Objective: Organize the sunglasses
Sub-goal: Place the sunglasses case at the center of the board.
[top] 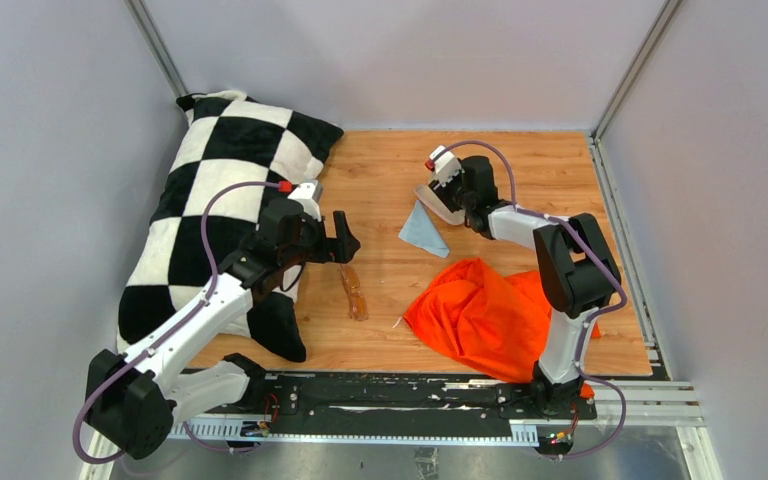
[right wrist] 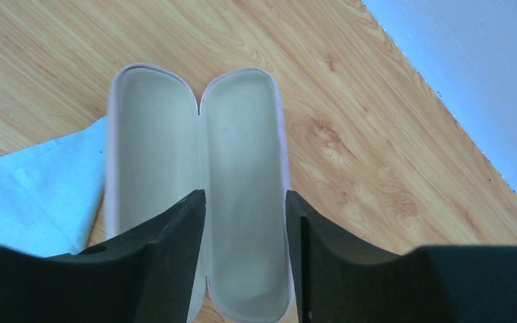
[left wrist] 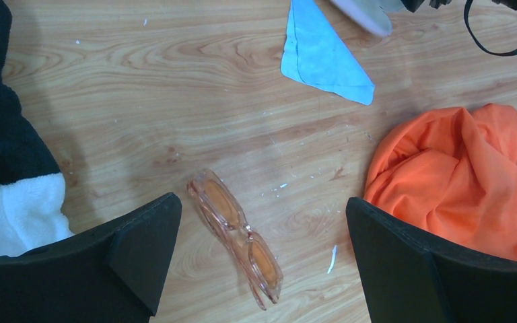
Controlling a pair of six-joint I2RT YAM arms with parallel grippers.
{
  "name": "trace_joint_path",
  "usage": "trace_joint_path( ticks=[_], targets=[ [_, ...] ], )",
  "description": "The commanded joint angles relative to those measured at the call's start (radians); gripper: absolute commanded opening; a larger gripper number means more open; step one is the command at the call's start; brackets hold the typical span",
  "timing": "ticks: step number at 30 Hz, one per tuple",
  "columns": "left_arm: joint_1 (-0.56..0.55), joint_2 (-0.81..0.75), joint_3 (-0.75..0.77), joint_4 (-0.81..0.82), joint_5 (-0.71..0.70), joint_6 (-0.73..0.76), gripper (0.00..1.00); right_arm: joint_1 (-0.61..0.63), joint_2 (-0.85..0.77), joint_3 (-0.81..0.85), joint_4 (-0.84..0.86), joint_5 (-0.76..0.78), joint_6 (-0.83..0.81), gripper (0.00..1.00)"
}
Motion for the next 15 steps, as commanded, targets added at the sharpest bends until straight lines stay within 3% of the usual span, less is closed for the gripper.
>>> trace_joint_path(
  ticks=[1,6,10,15],
  targets=[
    [-0.002,-0.019,0.001,-0.006,-0.037,0.018,1.00,-0.008,-0.054,-0.002,0.028,0.023,-0.001,0.56],
    [-0.003,-0.025,0.011,-0.017,-0.056,0.008,1.00,-0.010,-0.151,-0.035,0.068,0.066,0.027,0.57],
    [0.000,-0.046,0.026,-0.056,-0.200,-0.053,1.00,-0.005,-0.267,-0.109,0.103,0.050,0.074,0.58],
    [0.010,-0.049,0.035,-0.065,-0.240,-0.067,1.00,0.023,-0.357,-0.140,0.017,0.024,0.147,0.57]
  ],
)
